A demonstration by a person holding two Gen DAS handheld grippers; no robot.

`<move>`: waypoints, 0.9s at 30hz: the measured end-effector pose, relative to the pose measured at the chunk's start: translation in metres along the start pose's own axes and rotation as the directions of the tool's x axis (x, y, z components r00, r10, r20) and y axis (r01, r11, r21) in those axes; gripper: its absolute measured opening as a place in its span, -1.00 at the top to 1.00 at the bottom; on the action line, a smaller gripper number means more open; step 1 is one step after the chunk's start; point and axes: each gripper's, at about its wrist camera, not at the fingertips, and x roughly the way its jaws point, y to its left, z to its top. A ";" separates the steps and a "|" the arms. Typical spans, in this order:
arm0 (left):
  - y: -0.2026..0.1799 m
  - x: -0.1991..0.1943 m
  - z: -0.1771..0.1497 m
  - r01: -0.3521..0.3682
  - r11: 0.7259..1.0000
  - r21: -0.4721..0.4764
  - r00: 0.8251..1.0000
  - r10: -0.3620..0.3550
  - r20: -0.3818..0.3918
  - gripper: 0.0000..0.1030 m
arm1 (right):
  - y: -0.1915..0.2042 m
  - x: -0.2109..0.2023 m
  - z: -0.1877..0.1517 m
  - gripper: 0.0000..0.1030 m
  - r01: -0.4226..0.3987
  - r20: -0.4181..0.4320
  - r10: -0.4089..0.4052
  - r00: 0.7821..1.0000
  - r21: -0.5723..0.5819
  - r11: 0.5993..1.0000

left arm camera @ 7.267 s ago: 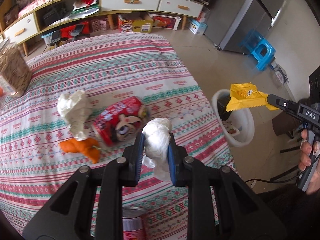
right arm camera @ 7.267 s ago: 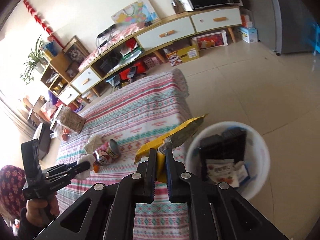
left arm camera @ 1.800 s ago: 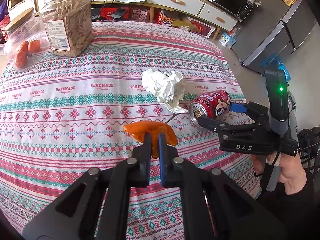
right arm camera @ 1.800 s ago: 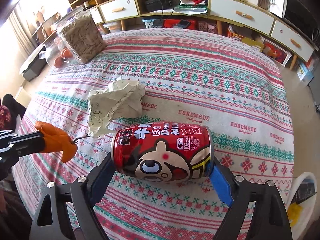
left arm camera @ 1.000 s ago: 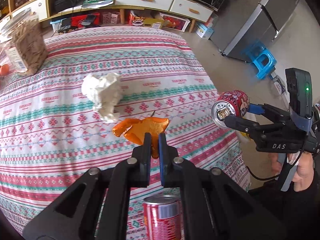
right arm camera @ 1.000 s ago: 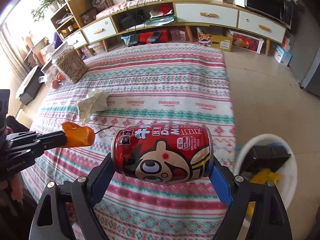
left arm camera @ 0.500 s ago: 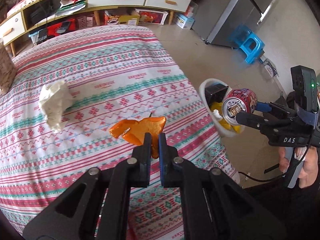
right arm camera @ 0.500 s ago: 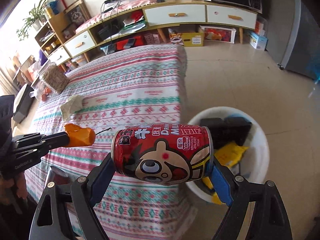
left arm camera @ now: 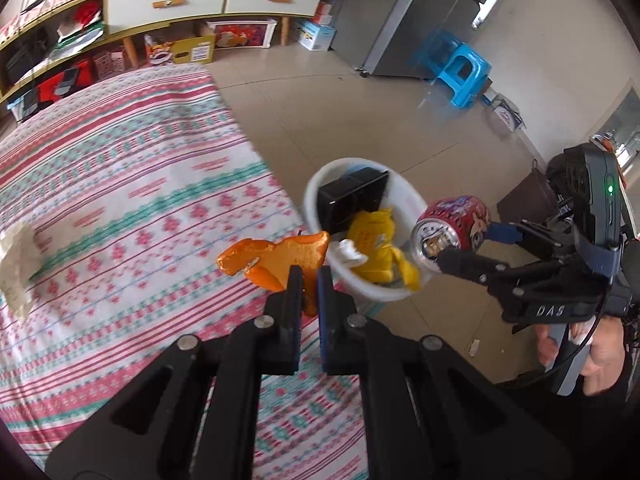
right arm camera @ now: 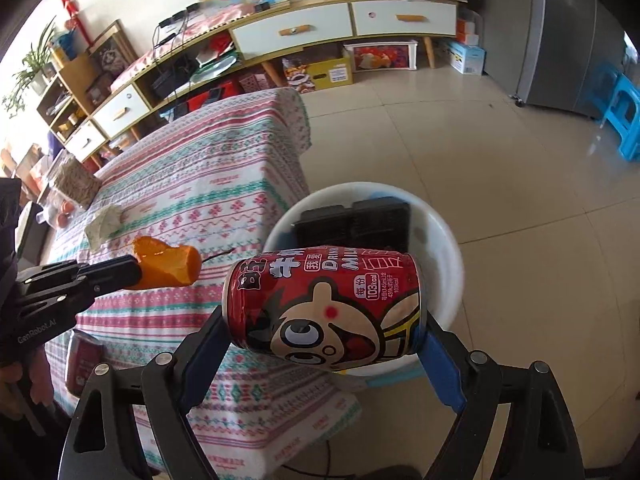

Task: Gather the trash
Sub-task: 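Carry the orange peel over the white bin and open the left tool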

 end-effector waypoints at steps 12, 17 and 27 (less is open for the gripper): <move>-0.042 0.043 0.022 0.053 0.998 0.045 0.998 -0.052 -0.029 0.85 | -0.046 -0.016 -0.019 -0.73 0.028 -0.002 -0.028 1.000 0.069 0.997; -0.053 0.055 0.023 0.058 0.996 0.063 0.998 -0.056 -0.033 0.85 | -0.062 -0.020 -0.027 -0.73 0.039 -0.010 -0.038 0.999 0.099 0.994; -0.050 0.035 0.021 0.008 0.995 0.096 1.000 -0.007 -0.009 -0.21 | -0.061 -0.021 -0.023 -0.73 0.037 -0.007 -0.037 0.999 0.101 0.994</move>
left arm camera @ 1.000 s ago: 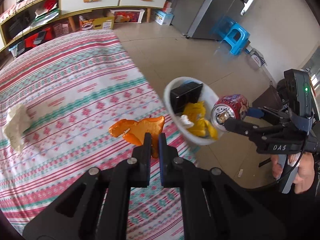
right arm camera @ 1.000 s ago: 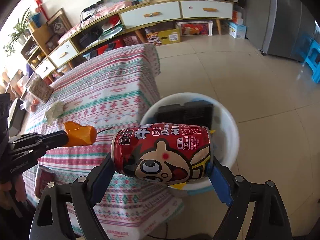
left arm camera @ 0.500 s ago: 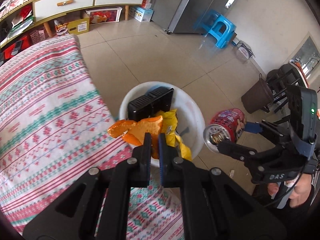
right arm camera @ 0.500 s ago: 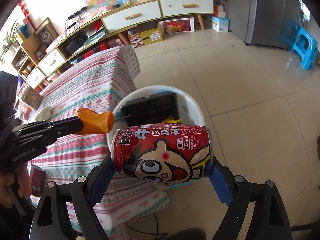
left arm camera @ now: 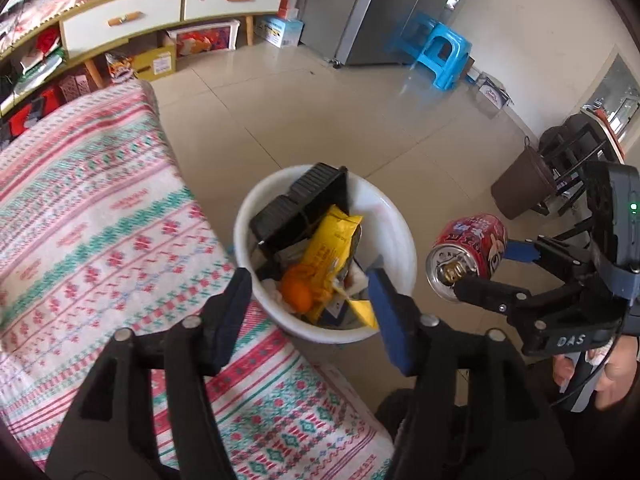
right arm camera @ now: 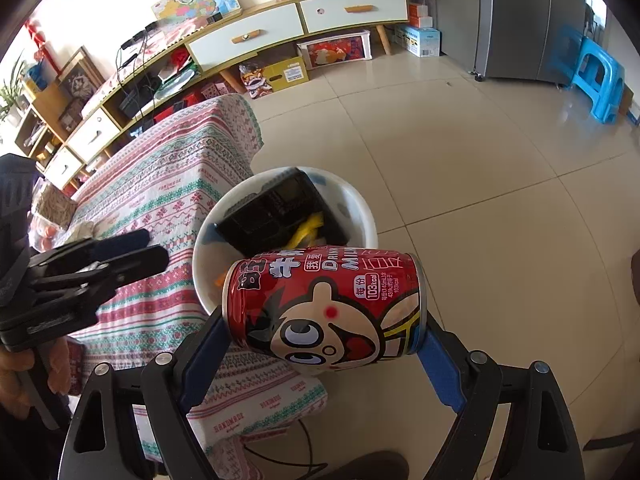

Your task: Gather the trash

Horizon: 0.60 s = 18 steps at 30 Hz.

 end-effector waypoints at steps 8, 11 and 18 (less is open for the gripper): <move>0.025 -0.022 -0.012 -0.045 0.999 -0.030 0.999 0.045 -0.005 -0.45 | 0.010 0.009 0.005 -0.73 0.001 -0.017 -0.001 1.000 -0.014 1.000; 0.036 -0.031 -0.019 -0.063 0.997 -0.036 0.998 0.062 -0.015 -0.50 | 0.015 0.015 0.010 -0.73 0.003 -0.023 -0.003 1.000 -0.016 1.000; 0.067 -0.062 -0.040 -0.111 0.993 -0.048 0.994 0.111 -0.016 -0.60 | 0.029 0.032 0.020 -0.73 0.019 -0.040 -0.019 0.999 -0.018 1.000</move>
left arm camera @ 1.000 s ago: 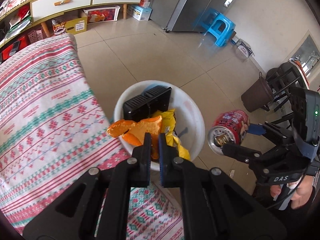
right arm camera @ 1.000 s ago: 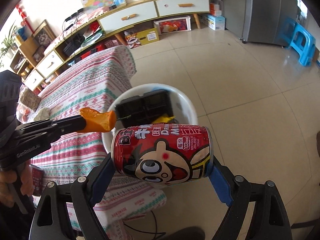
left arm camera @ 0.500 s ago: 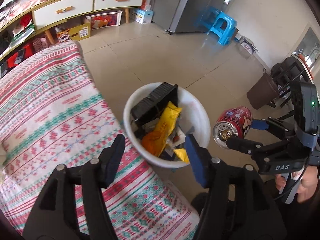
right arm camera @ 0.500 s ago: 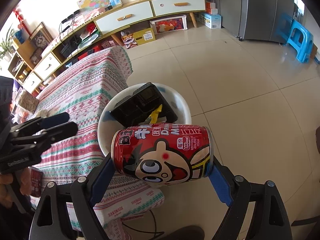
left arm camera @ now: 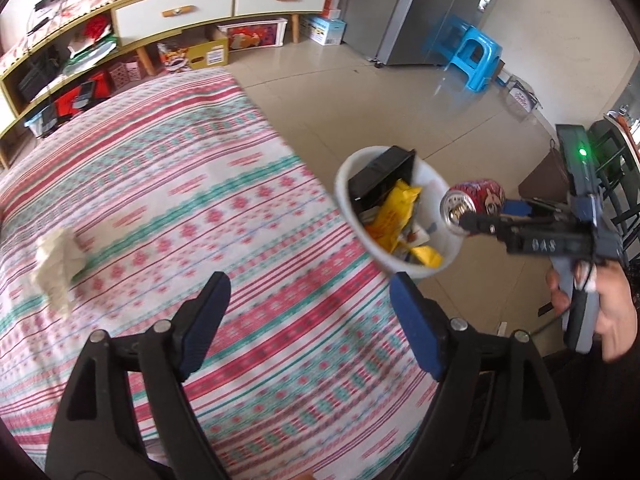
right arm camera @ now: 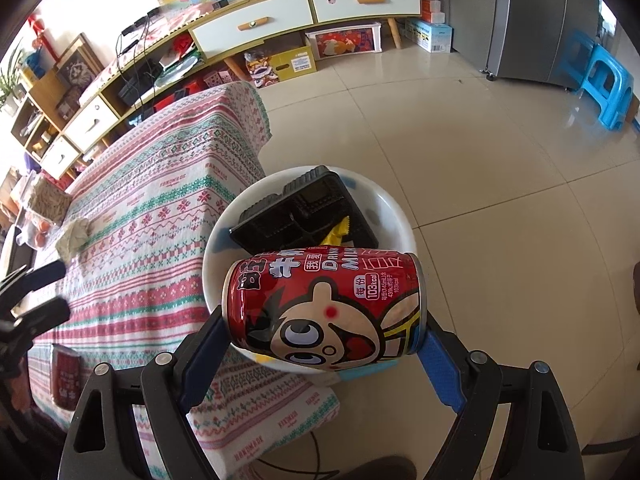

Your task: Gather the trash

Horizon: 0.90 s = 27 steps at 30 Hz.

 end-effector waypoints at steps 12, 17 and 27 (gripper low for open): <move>0.065 -0.027 -0.037 -0.094 0.990 -0.107 0.995 0.092 -0.024 -0.71 | 0.017 0.009 0.002 -0.83 0.021 -0.033 -0.022 0.999 -0.018 1.000; 0.083 -0.034 -0.054 -0.106 0.983 -0.151 0.994 0.099 -0.052 -0.71 | 0.032 0.006 -0.005 -0.84 0.016 -0.045 -0.018 0.999 -0.050 0.999; 0.105 -0.031 -0.095 -0.089 0.975 -0.206 0.988 0.060 -0.143 -0.71 | 0.072 0.002 -0.024 -0.84 0.000 -0.064 -0.009 0.998 -0.137 0.991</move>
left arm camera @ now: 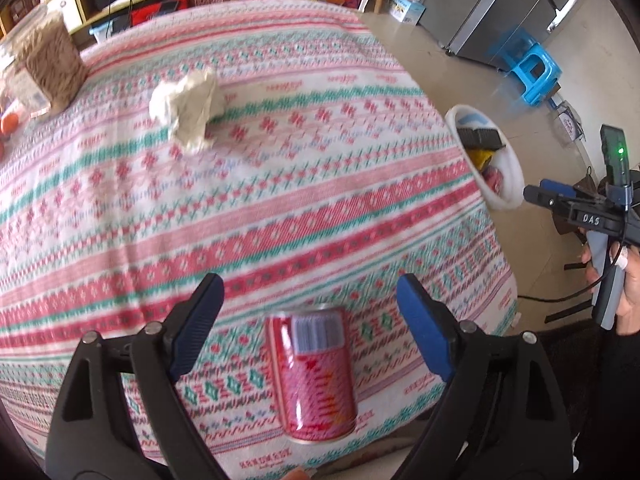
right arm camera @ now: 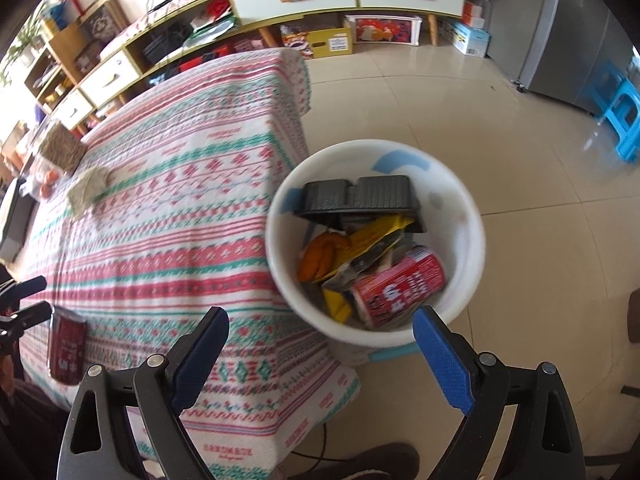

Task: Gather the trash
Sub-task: 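Grasp the second red can on the bed with the left tool, then grasp the crumpled white paper with the right tool while the left tool holds the can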

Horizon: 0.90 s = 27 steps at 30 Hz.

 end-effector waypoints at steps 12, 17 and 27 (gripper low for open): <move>0.005 0.015 -0.030 0.032 0.999 -0.007 0.995 -0.033 -0.098 -0.69 | 0.038 0.011 -0.004 -0.84 -0.013 -0.034 0.011 0.999 -0.070 0.997; 0.008 0.014 -0.035 0.063 0.998 -0.010 0.991 -0.063 -0.115 -0.39 | 0.051 0.015 -0.001 -0.84 -0.016 -0.041 0.012 0.999 -0.089 0.996; 0.017 0.004 -0.033 0.105 0.994 -0.043 0.991 -0.108 -0.080 -0.07 | 0.085 0.021 0.009 -0.84 -0.023 -0.042 0.017 0.999 -0.142 0.990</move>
